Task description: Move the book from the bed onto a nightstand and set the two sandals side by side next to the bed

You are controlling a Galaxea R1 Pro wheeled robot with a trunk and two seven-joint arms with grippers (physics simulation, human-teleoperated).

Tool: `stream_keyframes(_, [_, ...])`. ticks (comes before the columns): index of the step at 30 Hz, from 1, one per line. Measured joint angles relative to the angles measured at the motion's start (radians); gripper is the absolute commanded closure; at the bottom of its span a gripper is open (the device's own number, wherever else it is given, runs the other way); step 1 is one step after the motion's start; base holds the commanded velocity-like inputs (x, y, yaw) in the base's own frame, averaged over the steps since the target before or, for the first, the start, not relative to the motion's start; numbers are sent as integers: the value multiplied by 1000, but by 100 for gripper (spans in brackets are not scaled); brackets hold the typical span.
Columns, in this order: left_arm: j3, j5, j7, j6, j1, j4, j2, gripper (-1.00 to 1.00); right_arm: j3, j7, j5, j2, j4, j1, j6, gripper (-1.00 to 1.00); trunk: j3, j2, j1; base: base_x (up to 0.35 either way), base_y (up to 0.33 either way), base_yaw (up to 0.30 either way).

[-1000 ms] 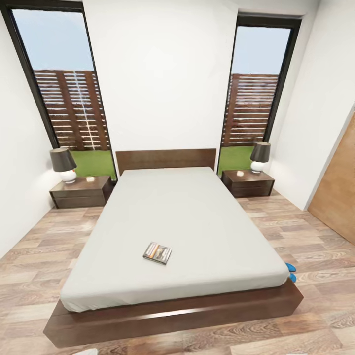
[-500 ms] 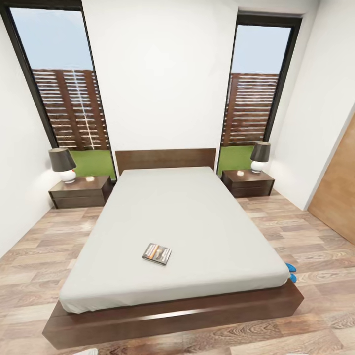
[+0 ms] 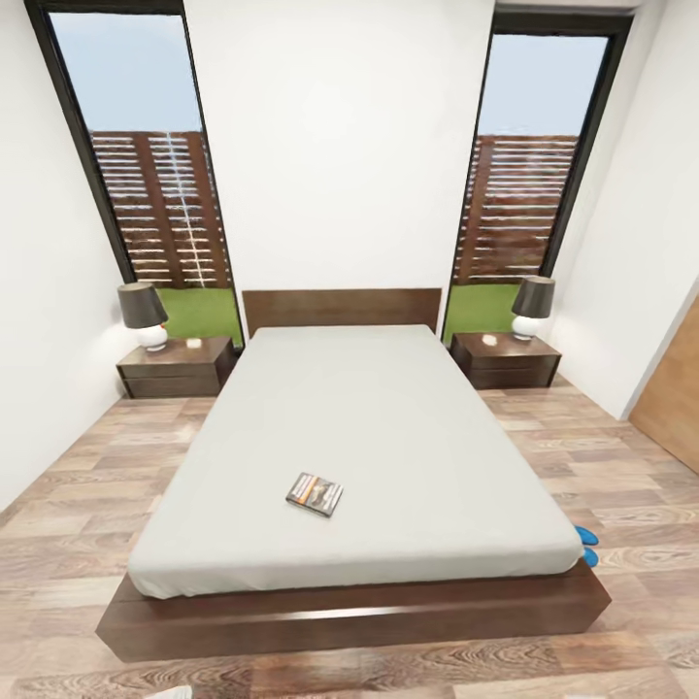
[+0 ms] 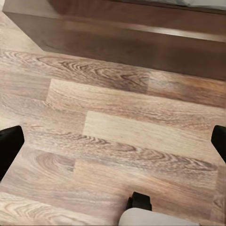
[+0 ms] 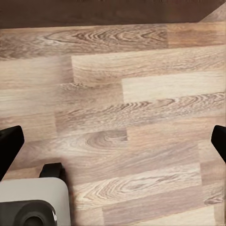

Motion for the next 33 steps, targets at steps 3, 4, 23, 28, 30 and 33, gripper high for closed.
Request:
stream_keyframes(3, [0, 0, 0, 0, 0, 0, 0, -100, 0, 0, 0, 0, 0, 0, 0, -100, -4, 0, 0, 25, -71, 161])
stream_keyframes(4, [0, 0, 0, 0, 0, 0, 0, -100, 0, 0, 0, 0, 0, 0, 0, -100, -5, 0, 0, 16, -44, 162])
stream_keyframes(23, [0, 1, 0, 0, 0, 0, 1, -100, 0, 0, 0, 1, 1, 0, 0, -100, -13, 0, 0, 43, -69, 54])
stream_keyframes(28, [0, 0, 0, 0, 0, 0, 1, -100, 0, 0, 0, 2, 1, 0, 0, -100, -15, 0, 0, 20, -16, 108])
stream_keyframes(30, [0, 0, 0, 0, 0, 0, 1, -100, 0, 0, 0, 2, 1, 0, 0, -100, -15, 0, 0, 49, -28, 126])
stream_keyframes(33, [0, 0, 0, -1, 0, 0, 1, -100, 0, 0, 0, 2, 1, 0, 0, -100, -15, 0, 0, 75, -75, 125])
